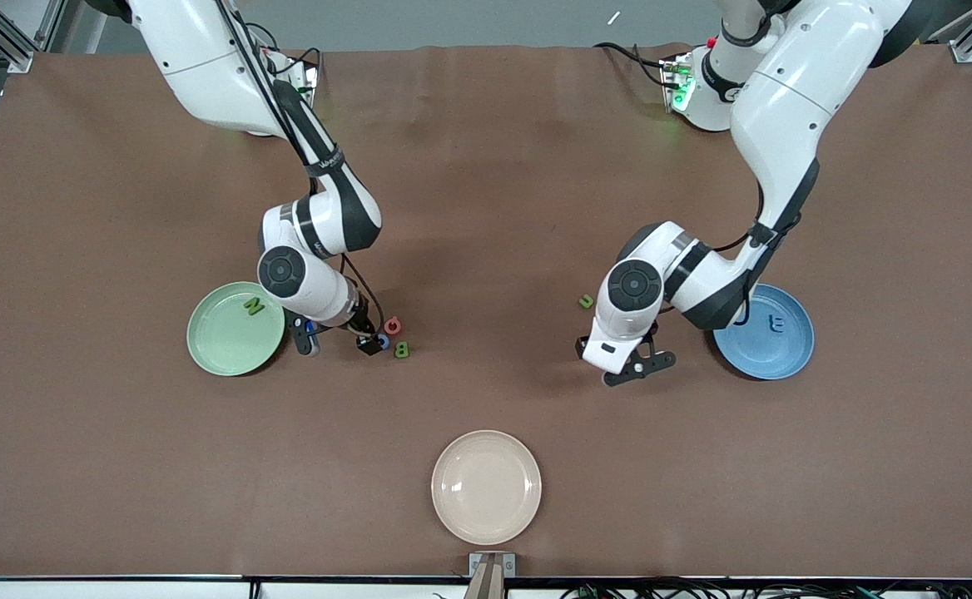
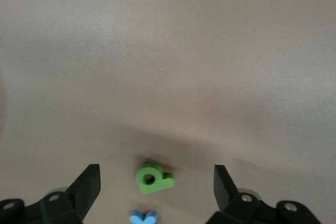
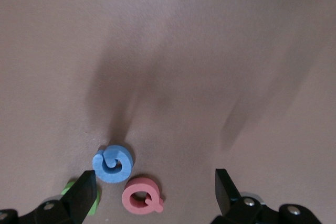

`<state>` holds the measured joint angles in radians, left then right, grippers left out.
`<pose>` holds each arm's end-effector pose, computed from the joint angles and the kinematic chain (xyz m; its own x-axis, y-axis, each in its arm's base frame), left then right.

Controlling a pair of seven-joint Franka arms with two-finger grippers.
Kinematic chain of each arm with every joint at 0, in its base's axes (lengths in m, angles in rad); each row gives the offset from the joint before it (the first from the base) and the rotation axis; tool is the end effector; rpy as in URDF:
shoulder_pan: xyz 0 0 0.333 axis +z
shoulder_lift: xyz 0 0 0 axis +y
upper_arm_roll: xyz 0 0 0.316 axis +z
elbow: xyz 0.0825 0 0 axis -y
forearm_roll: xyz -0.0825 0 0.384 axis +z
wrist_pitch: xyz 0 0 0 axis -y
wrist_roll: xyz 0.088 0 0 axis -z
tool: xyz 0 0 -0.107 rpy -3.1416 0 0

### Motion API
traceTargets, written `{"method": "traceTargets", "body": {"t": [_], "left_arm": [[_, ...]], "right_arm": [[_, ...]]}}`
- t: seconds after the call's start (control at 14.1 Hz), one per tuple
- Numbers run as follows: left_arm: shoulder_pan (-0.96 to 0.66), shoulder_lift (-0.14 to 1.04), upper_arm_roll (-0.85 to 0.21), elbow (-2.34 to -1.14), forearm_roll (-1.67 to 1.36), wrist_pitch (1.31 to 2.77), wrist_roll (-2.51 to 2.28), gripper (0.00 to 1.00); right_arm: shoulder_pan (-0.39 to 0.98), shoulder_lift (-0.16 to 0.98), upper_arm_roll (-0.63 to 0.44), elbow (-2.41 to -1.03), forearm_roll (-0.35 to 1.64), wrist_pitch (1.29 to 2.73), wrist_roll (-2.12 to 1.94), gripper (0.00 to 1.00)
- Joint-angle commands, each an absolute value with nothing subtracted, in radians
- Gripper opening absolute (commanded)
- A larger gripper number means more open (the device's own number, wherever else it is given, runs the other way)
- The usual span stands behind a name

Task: Sort upper and lower case letters into plates
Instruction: 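Move the left gripper to the green p while the right gripper reaches the G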

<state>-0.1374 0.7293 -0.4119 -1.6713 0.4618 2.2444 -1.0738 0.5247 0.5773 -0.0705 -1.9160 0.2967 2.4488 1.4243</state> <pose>0.5932 -0.3147 0.1990 0.9547 0.2969 0.0189 0.2972 -0.9495 -0.1002 0.5587 0.2746 0.1865 0.3633 -0.9201 -0.1464 -0.9277 -0.3717 0.0340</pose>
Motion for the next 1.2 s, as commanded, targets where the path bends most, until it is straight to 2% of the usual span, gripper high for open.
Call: {"method": "traceTargets", "body": {"t": [0.0,0.28,0.78,1.13], "left_arm": [[-0.112,0.736,-0.405,-1.689,0.48,2.302,-1.086,0.95],[-0.101,0.738,-0.406,-1.71,0.477,2.344,-1.086,0.95],[-0.103,0.747,-0.408,-1.723,0.413,2.349,-1.083,0.95],[-0.103,0.744,-0.41,-1.736,0.4,2.349,-1.083,0.95]], "right_arm": [[0.557,0.614,-0.1,-1.871,0.282,2.451,1.494,0.97],[0.567,0.609,-0.123,-1.871,0.275,2.448,1.497,0.97],[0.586,0.618,-0.138,-1.871,0.239,2.47,1.531,0.89],[0.588,0.634,-0.135,-1.856,0.239,2.48,1.559,0.75]]}}
